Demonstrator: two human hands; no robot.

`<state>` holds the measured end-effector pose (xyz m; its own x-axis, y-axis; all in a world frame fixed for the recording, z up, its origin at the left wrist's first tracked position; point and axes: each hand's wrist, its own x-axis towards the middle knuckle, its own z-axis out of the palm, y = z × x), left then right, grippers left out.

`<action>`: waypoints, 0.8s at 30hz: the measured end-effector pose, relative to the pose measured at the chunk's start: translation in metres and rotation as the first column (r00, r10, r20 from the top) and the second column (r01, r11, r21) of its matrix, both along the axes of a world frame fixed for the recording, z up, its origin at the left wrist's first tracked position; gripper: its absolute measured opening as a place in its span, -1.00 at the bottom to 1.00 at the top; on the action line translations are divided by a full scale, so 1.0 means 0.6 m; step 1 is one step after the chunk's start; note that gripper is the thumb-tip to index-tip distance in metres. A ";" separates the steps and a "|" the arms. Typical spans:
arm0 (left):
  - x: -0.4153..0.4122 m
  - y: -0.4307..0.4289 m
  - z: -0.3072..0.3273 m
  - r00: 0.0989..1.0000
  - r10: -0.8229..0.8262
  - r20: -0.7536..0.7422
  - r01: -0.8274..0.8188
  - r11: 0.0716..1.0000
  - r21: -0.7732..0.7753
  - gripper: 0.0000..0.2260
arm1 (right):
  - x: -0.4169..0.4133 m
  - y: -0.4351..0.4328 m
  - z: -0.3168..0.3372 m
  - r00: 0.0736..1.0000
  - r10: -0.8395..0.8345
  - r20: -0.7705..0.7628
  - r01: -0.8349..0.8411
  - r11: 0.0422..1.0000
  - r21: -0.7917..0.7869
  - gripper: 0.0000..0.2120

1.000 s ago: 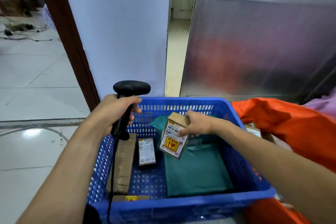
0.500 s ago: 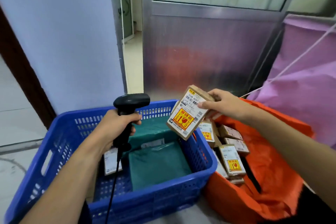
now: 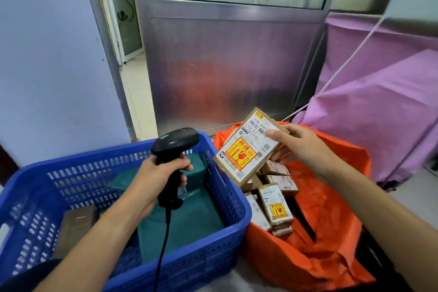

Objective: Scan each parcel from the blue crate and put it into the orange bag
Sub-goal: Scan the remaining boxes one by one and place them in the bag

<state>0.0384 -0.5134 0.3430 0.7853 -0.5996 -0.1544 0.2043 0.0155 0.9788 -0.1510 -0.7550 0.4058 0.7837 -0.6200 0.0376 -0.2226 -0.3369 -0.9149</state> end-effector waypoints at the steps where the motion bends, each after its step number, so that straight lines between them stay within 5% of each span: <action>1: -0.001 -0.005 -0.003 1.000 0.013 0.003 -0.013 1.000 0.003 -0.94 | -0.001 -0.002 -0.003 1.000 -0.001 0.004 0.001 1.000 -0.003 -0.68; 15: -0.046 -0.072 -0.017 0.982 -0.063 -0.179 0.066 0.998 0.013 -0.77 | 0.004 -0.002 -0.041 0.999 0.046 -0.020 -0.043 0.988 0.151 -0.66; 21: -0.076 -0.073 -0.016 0.979 -0.136 -0.153 0.148 0.987 0.066 -0.54 | 0.017 0.016 -0.056 0.996 0.062 -0.062 -0.053 0.988 0.144 -0.60; 24: -0.079 -0.076 -0.014 0.981 -0.116 -0.152 0.128 0.989 0.069 -0.60 | 0.024 0.027 -0.068 0.999 0.005 -0.040 0.003 0.977 0.215 -0.51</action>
